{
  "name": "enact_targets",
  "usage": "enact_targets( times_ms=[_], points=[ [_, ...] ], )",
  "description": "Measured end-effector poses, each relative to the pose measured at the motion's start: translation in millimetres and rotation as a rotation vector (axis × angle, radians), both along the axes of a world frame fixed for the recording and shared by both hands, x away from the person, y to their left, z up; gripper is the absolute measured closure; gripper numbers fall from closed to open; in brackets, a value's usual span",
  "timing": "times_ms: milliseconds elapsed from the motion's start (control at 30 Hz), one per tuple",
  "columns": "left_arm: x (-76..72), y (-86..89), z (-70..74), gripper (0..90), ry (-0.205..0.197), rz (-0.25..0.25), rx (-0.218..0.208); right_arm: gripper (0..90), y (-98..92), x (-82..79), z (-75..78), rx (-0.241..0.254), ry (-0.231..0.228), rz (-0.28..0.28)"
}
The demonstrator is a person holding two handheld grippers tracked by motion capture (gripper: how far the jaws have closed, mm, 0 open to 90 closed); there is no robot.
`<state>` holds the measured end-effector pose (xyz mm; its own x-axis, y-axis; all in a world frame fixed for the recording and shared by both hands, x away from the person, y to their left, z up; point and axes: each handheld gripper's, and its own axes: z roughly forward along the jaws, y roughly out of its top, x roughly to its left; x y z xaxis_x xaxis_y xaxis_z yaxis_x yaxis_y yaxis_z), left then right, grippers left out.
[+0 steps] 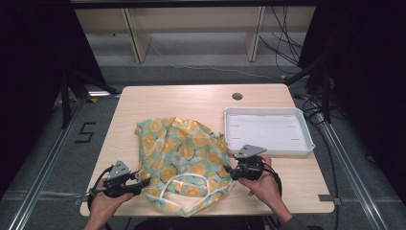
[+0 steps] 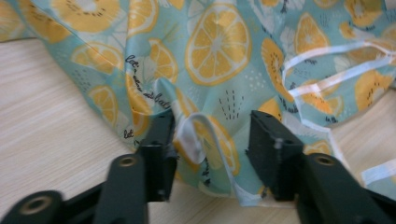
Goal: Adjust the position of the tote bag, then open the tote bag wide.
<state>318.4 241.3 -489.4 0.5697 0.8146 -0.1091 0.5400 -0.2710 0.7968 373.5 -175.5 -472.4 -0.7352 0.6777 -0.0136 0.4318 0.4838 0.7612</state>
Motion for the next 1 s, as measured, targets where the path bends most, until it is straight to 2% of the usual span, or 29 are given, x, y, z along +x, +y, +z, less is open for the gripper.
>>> enact_targets(
  times_ms=[33, 67, 133, 167, 200, 300, 367, 467, 533, 600, 633, 667, 767, 800, 1000],
  points=[
    [-2.4, -0.1, 2.0, 44.5, -0.006, 0.008, 0.011, 38.4, -1.8, -3.7, 2.4, 0.047, 0.024, 0.008],
    [-4.8, 1.3, 5.0, 40.3, 0.006, 0.003, 0.038, 37.7, -2.6, -7.2, 4.0, 0.092, 0.037, 0.015],
    [-10.9, -1.8, 6.8, 36.2, -0.006, 0.039, 0.007, 36.4, -1.1, -14.6, 6.3, 0.115, 0.048, 0.047],
    [-13.7, -0.8, 8.6, 34.6, -0.012, 0.035, 0.018, 36.0, 0.7, -19.1, 7.2, 0.115, 0.049, 0.067],
    [-17.0, -2.4, 9.3, 33.4, -0.017, 0.055, 0.000, 35.9, 3.2, -23.7, 7.3, 0.124, 0.056, 0.083],
    [-26.9, -2.4, 13.3, 32.8, -0.043, 0.070, -0.012, 35.1, 8.4, -33.1, 7.0, 0.118, 0.046, 0.140],
    [-32.8, -3.3, 13.2, 32.9, -0.046, 0.076, -0.007, 34.2, 13.6, -42.7, 4.6, 0.109, 0.059, 0.195],
    [-39.9, -3.4, 11.2, 32.9, -0.041, 0.075, 0.008, 34.1, 15.3, -47.6, 2.6, 0.097, 0.076, 0.221],
    [-42.4, -3.9, 8.0, 32.9, -0.035, 0.075, 0.002, 34.0, 16.9, -50.9, -0.1, 0.083, 0.089, 0.250],
    [-43.2, -3.2, 5.2, 32.9, -0.029, 0.067, 0.012, 34.0, 17.4, -54.0, -2.1, 0.076, 0.099, 0.249],
    [-44.0, -3.5, 4.8, 32.9, -0.022, 0.068, 0.012, 33.0, 18.3, -53.9, -4.0, 0.068, 0.087, 0.268],
    [-44.2, -3.6, 4.2, 32.8, -0.022, 0.067, 0.012, 31.8, 18.2, -55.4, -4.2, 0.059, 0.105, 0.260],
    [-45.0, -3.3, 4.3, 32.5, -0.027, 0.065, 0.021, 28.9, 18.6, -57.0, -6.4, 0.046, 0.107, 0.266],
    [-44.7, -2.7, 4.4, 32.4, -0.032, 0.056, 0.026, 27.8, 18.8, -57.2, -6.8, 0.040, 0.120, 0.276],
    [-47.3, -2.8, 4.7, 32.0, -0.025, 0.066, 0.014, 24.1, 27.7, -62.6, -12.6, 0.016, 0.125, 0.317]
  ],
)
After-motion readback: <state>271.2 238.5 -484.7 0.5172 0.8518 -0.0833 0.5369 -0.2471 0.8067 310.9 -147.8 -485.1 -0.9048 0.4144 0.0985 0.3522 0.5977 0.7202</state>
